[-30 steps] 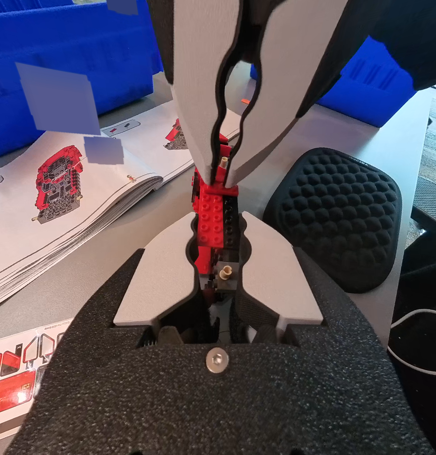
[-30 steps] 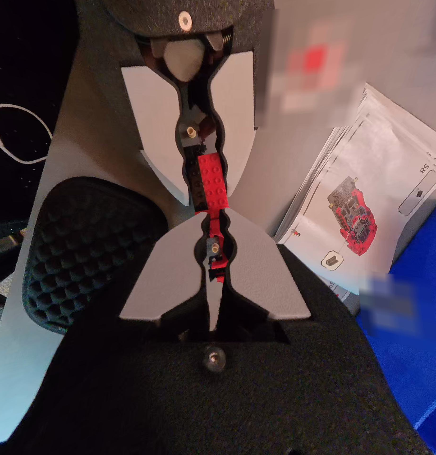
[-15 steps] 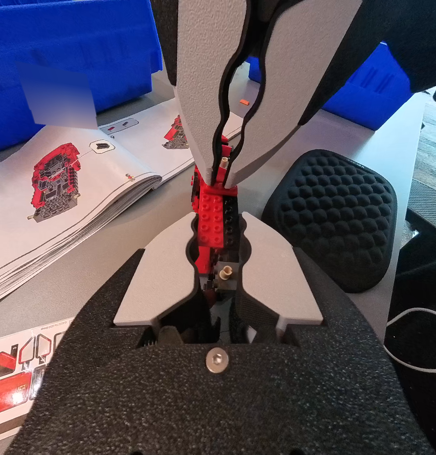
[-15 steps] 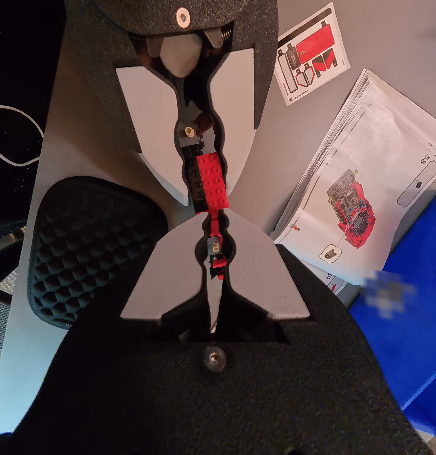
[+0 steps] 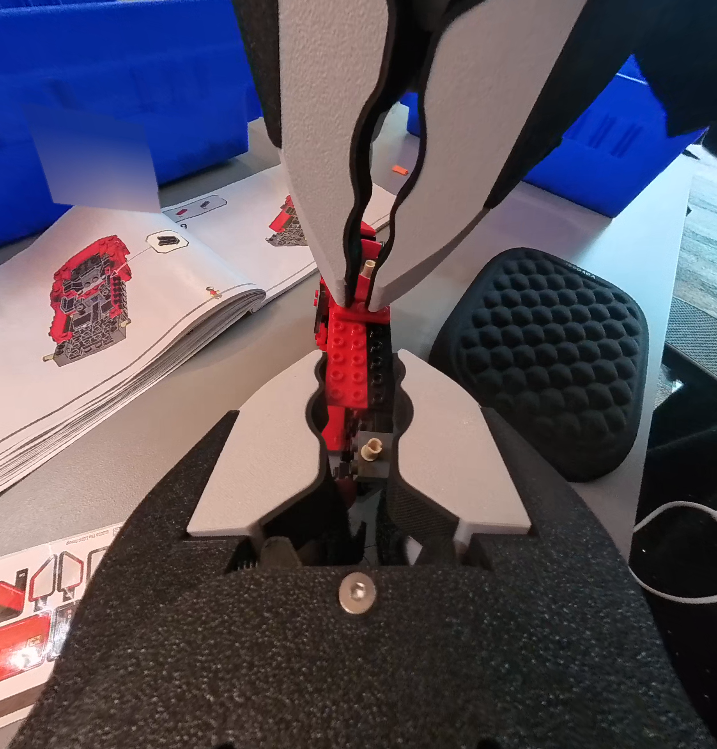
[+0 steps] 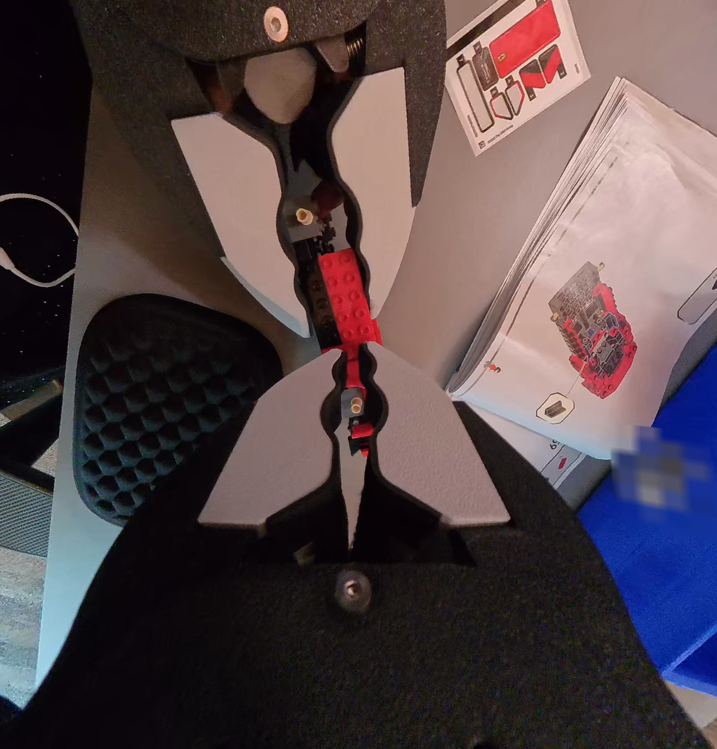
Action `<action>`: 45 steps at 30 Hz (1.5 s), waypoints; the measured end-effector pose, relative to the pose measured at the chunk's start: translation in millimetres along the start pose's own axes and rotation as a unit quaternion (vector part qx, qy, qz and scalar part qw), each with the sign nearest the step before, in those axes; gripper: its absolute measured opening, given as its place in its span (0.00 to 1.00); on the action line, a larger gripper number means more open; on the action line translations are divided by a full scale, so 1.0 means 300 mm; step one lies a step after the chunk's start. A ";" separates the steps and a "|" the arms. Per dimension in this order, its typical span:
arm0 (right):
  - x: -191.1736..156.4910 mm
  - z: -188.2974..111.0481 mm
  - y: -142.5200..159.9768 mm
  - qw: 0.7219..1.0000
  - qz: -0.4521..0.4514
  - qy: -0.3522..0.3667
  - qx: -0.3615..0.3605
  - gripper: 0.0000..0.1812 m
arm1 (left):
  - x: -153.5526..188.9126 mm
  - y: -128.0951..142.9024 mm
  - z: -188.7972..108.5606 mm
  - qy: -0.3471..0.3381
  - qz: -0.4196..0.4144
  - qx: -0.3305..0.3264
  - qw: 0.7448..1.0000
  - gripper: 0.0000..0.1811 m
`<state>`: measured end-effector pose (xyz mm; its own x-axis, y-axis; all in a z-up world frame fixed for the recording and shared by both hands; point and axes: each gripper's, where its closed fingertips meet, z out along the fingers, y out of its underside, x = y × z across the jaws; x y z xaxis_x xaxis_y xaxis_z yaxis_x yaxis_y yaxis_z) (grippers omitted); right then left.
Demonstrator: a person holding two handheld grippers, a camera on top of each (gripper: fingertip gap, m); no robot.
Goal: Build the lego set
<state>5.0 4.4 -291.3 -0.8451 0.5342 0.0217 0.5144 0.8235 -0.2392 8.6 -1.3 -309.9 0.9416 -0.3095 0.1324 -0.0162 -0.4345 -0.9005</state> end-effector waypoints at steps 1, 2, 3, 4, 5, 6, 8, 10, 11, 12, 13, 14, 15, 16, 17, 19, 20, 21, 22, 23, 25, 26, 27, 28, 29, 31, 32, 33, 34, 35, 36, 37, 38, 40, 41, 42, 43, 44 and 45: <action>0.001 0.000 0.000 1.000 0.000 0.001 -0.002 0.03 | 0.000 0.000 0.000 0.001 -0.001 0.000 1.000 0.15; 0.001 0.001 -0.001 1.000 -0.001 0.002 -0.004 0.03 | 0.000 0.000 0.000 0.002 -0.002 0.000 1.000 0.15; 0.002 0.001 -0.001 1.000 -0.002 0.002 -0.007 0.03 | 0.000 0.000 0.000 0.003 -0.003 0.000 1.000 0.15; 0.002 0.002 -0.001 1.000 -0.002 0.002 -0.007 0.03 | 0.000 0.000 0.000 0.003 -0.003 0.000 1.000 0.15; 0.003 0.002 -0.001 1.000 0.000 0.001 -0.008 0.03 | 0.000 0.000 0.000 0.002 -0.003 0.000 1.000 0.15; 0.003 0.003 -0.001 1.000 0.001 0.000 -0.008 0.03 | 0.000 0.000 0.000 0.002 -0.003 0.001 1.000 0.15; 0.005 0.004 -0.001 1.000 0.001 0.001 -0.010 0.03 | 0.000 0.000 0.000 0.004 -0.004 0.000 1.000 0.15; 0.006 0.005 -0.002 1.000 0.000 0.003 -0.011 0.03 | 0.000 0.000 0.000 0.004 -0.004 0.000 1.000 0.15; 0.008 0.006 -0.001 1.000 0.001 0.005 -0.012 0.03 | 0.000 -0.002 0.001 0.005 -0.005 0.002 1.000 0.15; 0.006 0.012 0.004 1.000 0.003 0.002 -0.016 0.01 | -0.002 -0.002 0.000 0.003 -0.003 0.002 1.000 0.15; 0.006 0.012 0.005 1.000 0.001 0.001 -0.017 0.01 | -0.003 -0.002 0.000 0.003 -0.003 0.002 1.000 0.15; 0.006 0.012 0.006 1.000 -0.008 0.004 -0.016 0.01 | -0.001 -0.002 0.001 0.004 -0.002 0.002 1.000 0.15; 0.007 0.012 0.006 1.000 -0.013 0.008 -0.016 0.01 | -0.001 -0.003 0.001 0.005 -0.002 0.002 1.000 0.15; 0.008 0.012 0.005 1.000 -0.010 0.008 -0.019 0.01 | -0.001 -0.003 0.001 0.007 -0.004 0.002 1.000 0.15; 0.010 0.013 0.006 1.000 -0.010 0.007 -0.021 0.01 | -0.001 -0.003 0.001 0.010 -0.007 0.002 1.000 0.15; 0.012 0.013 0.006 1.000 -0.005 -0.001 -0.020 0.01 | -0.001 -0.003 0.001 0.012 -0.008 0.002 1.000 0.15; 0.013 0.013 0.005 1.000 -0.008 -0.002 -0.022 0.01 | -0.001 -0.002 0.001 0.012 -0.009 0.001 1.000 0.15; 0.015 0.014 0.004 1.000 -0.015 -0.001 -0.026 0.01 | -0.001 -0.001 0.001 0.013 -0.010 0.001 1.000 0.15; 0.015 0.014 0.004 0.999 -0.022 -0.002 -0.031 0.01 | -0.001 -0.001 0.001 0.014 -0.011 0.000 1.000 0.15; 0.015 0.012 0.006 0.999 -0.030 -0.004 -0.036 0.01 | 0.001 -0.001 0.002 0.016 -0.011 -0.001 1.000 0.15; 0.026 0.000 0.007 0.999 -0.035 0.001 -0.033 0.08 | 0.006 0.000 0.003 0.019 -0.008 -0.002 1.000 0.15; 0.036 -0.009 0.009 0.999 -0.029 0.005 -0.028 0.08 | 0.007 0.000 0.003 0.020 -0.007 -0.002 1.000 0.15; 0.042 -0.014 0.009 1.000 -0.024 0.005 -0.018 0.08 | 0.007 0.000 0.003 0.020 -0.008 -0.002 1.000 0.15; 0.039 -0.016 0.005 1.000 -0.022 0.000 -0.004 0.08 | 0.007 0.000 0.003 0.021 -0.008 -0.002 1.000 0.15; 0.036 -0.015 0.003 1.000 -0.022 -0.001 0.008 0.09 | 0.007 0.000 0.003 0.021 -0.009 -0.002 1.000 0.15; 0.019 -0.008 0.006 1.000 -0.015 -0.013 0.022 0.13 | 0.009 0.000 0.004 0.023 -0.008 -0.002 1.000 0.15; 0.013 -0.002 0.009 1.000 -0.014 -0.014 0.024 0.16 | 0.009 0.000 0.004 0.023 -0.008 -0.002 1.000 0.15; 0.007 0.005 0.013 0.999 -0.018 -0.013 0.026 0.18 | 0.009 0.000 0.004 0.023 -0.007 -0.002 1.000 0.16; 0.004 0.011 0.016 0.999 -0.023 -0.009 0.028 0.21 | 0.010 0.000 0.004 0.022 -0.005 -0.002 1.000 0.16; 0.003 0.017 0.018 0.999 -0.027 -0.002 0.030 0.24 | 0.011 0.000 0.004 0.022 -0.002 -0.002 1.000 0.16; 0.003 0.021 0.020 0.999 -0.030 0.006 0.034 0.25 | 0.012 0.000 0.004 0.021 0.000 -0.002 1.000 0.16; 0.005 0.027 0.021 0.999 -0.032 0.014 0.037 0.26 | 0.013 0.000 0.004 0.020 0.003 -0.002 1.000 0.16; 0.008 0.034 0.026 0.998 -0.037 0.026 0.035 0.26 | 0.015 0.000 0.004 0.020 0.007 -0.001 1.000 0.16; 0.019 0.051 0.041 0.996 -0.058 0.061 0.025 0.26 | 0.023 -0.002 0.003 0.017 0.023 0.001 1.000 0.16; 0.023 0.058 0.046 0.994 -0.071 0.080 0.024 0.25 | 0.027 -0.002 0.002 0.014 0.035 0.003 0.999 0.16; 0.023 0.066 0.050 0.991 -0.084 0.099 0.024 0.23 | 0.031 -0.002 0.002 0.008 0.049 0.004 0.999 0.16; 0.019 0.074 0.056 0.989 -0.096 0.114 0.024 0.22 | 0.035 -0.003 0.001 0.001 0.064 0.006 0.998 0.16; 0.015 0.081 0.061 0.985 -0.106 0.131 0.024 0.20 | 0.039 -0.002 0.001 -0.005 0.080 0.007 0.997 0.16; 0.012 0.085 0.065 0.982 -0.117 0.149 0.027 0.18 | 0.042 -0.002 0.001 -0.011 0.094 0.007 0.995 0.16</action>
<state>8.2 17.4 -320.6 -0.8551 0.3709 0.3624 0.2970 0.9232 -0.2441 20.7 -4.8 -307.9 0.9297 -0.3650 -0.0484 -0.1883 -0.3584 -0.9144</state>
